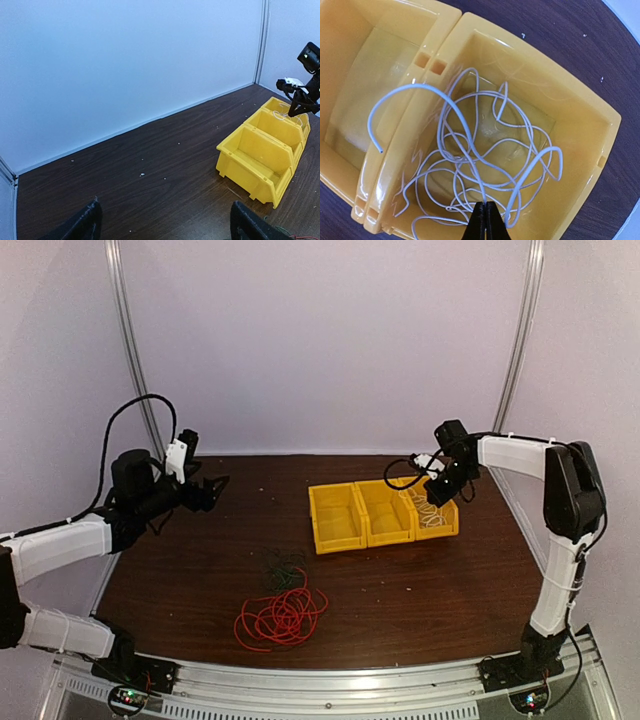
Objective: Untangle the cables
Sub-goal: Adjust the untangled cable in the bin.
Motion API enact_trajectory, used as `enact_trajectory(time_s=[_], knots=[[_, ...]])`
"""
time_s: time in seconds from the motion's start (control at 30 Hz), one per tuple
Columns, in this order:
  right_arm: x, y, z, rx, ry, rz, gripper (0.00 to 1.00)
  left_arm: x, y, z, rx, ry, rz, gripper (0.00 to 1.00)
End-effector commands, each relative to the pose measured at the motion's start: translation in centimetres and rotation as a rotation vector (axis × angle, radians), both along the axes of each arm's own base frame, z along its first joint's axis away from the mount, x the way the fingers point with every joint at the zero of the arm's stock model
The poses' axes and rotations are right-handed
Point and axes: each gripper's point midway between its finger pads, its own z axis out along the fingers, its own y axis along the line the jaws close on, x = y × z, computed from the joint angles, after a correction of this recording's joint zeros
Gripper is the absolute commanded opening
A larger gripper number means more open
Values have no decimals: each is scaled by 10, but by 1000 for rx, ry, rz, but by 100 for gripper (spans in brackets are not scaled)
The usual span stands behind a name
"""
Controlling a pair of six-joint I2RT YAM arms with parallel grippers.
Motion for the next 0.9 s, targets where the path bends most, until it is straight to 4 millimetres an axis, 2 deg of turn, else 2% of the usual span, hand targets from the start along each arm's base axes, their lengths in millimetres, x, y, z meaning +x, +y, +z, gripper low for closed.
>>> enact_trajectory(time_s=[0.0,0.23,0.37,0.6,0.7,0.87], knots=[[28,-7,-4,-52,-52,-26,0,4,-2,25,-32,-63,-7,90],[50,0,-17,-55,-35,-23,0,2,-3,27,-34,-68,-13,90],[51,2,-28,-57,-12,-25,0,2,-2,28,-34,-72,-13,90],[48,3,-36,-70,5,-30,0,1,-4,29,-37,-72,-22,90],[43,2,-27,-68,10,-29,0,1,-4,27,-36,-68,-22,90],[30,-2,12,-71,-30,-8,20,2,-3,24,-33,-64,-18,90]])
